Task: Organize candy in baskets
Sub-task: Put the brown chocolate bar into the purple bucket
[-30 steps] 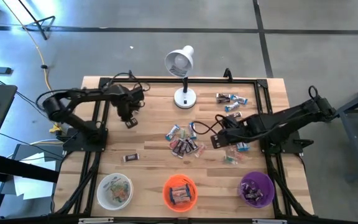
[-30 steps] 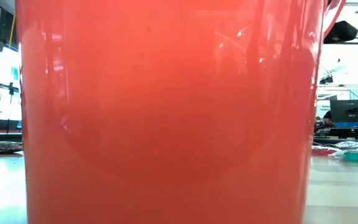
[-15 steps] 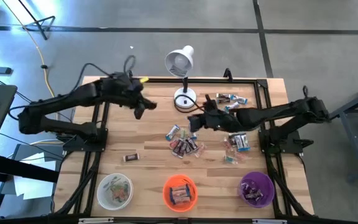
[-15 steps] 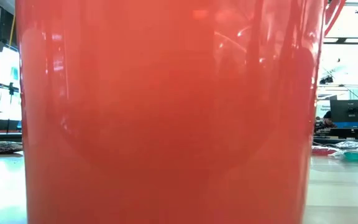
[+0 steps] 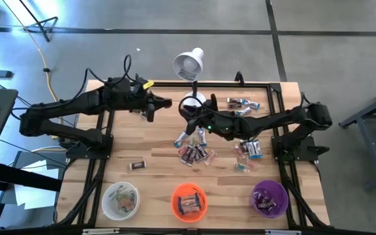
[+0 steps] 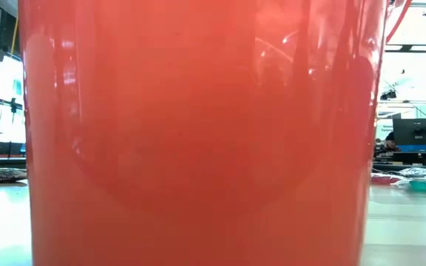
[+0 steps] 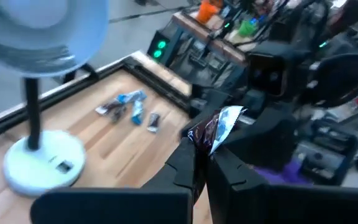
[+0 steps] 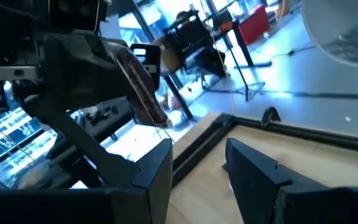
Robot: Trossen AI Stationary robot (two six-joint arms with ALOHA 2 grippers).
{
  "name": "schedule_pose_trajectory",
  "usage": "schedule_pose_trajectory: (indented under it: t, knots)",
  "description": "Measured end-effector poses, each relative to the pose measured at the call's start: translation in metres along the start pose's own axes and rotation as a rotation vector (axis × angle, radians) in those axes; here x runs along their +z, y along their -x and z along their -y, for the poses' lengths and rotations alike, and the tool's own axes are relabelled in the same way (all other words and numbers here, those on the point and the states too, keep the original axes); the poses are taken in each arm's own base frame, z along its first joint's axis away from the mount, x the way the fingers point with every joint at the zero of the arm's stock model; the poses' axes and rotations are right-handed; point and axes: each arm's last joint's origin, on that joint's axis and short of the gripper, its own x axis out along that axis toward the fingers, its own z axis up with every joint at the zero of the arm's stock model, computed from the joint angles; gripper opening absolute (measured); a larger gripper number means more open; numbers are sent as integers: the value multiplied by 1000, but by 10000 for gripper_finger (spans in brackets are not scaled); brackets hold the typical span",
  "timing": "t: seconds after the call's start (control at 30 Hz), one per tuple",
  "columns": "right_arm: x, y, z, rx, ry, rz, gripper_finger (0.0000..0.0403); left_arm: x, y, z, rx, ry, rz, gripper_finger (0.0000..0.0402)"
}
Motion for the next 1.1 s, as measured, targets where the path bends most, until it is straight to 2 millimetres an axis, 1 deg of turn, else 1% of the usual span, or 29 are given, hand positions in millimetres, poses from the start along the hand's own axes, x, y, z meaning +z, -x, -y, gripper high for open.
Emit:
schedule_pose_trajectory:
  t: [0.2,0.33,0.43,0.57,0.8,0.9,1.1]
  knots:
    - [-5,-4,1,-2,13,0,145,-6,-19,9,-66,-3,-14,1]
    - [-4,-4,1,4,10,6,145,-12,-30,10,-62,1,-52,0]
    - [-3,-4,0,4,12,17,145,-12,-33,10,-65,1,-44,0]
    - [-4,-4,1,3,13,11,145,-11,-34,9,-63,-7,-40,0]
    - [-4,-3,1,3,25,-10,145,-3,-28,2,-40,-5,1,0]
    - [-1,0,3,-6,39,-32,145,-2,-28,0,-28,-12,10,0]
    - [4,0,4,-15,19,-17,145,-2,-28,-1,-29,-12,7,0]
